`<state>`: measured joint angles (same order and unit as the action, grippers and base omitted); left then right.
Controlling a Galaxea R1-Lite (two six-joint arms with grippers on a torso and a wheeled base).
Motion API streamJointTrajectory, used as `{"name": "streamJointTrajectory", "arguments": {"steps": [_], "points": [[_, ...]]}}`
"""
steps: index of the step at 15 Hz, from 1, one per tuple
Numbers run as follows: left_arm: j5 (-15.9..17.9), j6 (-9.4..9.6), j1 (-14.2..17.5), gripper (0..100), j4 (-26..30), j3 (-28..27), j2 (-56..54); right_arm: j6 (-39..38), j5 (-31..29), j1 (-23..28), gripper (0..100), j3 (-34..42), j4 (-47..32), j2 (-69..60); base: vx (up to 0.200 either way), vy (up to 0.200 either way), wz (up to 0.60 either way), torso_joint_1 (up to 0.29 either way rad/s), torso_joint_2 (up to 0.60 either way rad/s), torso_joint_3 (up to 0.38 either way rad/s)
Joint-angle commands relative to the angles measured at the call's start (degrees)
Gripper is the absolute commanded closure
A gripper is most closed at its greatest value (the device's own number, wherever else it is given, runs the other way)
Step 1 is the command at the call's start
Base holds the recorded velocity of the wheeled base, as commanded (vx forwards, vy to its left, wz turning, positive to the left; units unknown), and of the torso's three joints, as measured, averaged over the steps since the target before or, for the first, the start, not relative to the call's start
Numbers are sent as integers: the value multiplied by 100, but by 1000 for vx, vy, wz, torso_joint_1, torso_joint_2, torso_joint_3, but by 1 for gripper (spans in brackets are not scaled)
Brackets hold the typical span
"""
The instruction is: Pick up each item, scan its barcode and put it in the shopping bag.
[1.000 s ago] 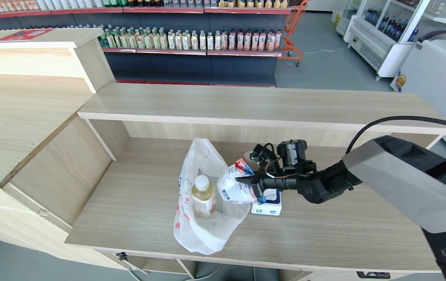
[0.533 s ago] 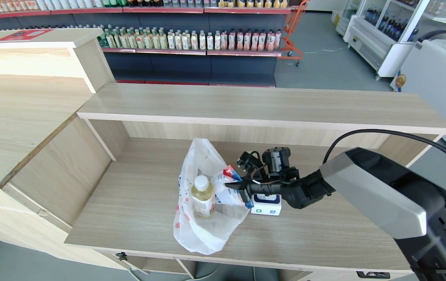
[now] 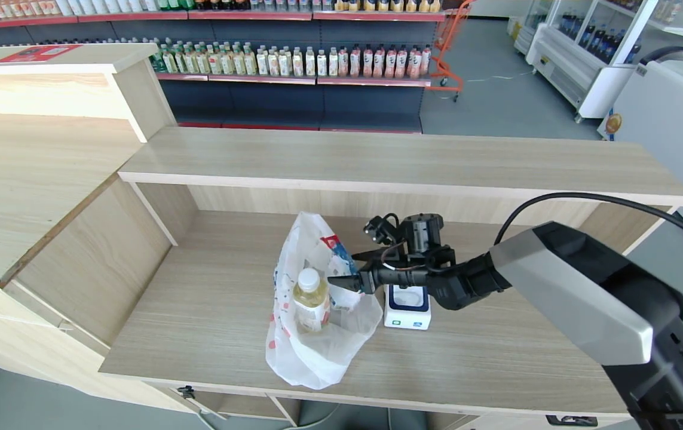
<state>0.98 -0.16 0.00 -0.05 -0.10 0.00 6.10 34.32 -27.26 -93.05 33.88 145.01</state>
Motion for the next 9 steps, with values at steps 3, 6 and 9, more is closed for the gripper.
{"name": "streamJointTrajectory", "arguments": {"steps": [3,6,9], "points": [[-1,-2,0,0,-4,1,0,-1163,119,-8,0,-196,5,-544,0,0,0,0,0,0],[-1,-2,0,0,-4,1,0,-1849,119,28,0,50,14,-1150,0,0,0,0,0,0],[8,-2,0,0,-4,1,0,-1822,102,467,0,1518,5,-2222,0,0,0,0,0,0]]}}
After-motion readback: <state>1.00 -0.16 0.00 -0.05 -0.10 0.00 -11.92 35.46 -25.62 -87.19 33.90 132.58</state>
